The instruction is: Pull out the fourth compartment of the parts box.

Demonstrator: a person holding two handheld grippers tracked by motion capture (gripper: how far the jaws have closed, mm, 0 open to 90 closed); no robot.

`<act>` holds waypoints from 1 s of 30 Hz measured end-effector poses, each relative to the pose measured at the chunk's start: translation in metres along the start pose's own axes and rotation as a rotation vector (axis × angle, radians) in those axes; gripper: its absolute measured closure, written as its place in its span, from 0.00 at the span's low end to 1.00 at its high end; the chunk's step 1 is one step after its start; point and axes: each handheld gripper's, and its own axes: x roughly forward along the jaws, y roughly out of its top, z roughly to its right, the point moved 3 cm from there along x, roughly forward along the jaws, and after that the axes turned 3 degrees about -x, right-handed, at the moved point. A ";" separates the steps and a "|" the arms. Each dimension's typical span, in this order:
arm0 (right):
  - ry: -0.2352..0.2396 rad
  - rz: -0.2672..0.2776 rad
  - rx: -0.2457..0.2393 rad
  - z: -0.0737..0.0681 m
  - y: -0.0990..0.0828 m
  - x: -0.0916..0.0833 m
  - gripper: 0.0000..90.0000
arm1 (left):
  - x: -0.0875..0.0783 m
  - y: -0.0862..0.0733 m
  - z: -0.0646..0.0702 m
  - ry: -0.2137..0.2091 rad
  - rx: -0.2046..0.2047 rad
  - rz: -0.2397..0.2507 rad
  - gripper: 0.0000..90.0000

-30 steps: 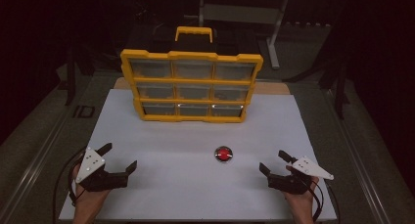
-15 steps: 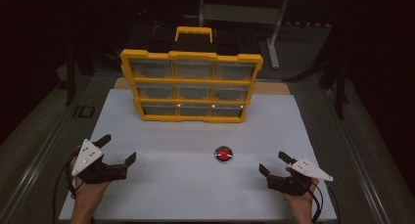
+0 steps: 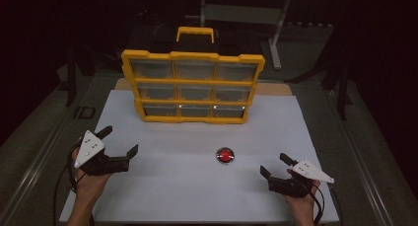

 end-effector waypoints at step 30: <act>0.019 0.006 0.010 -0.001 0.000 0.002 0.11 | 0.041 0.027 -0.013 0.057 0.092 -0.026 0.00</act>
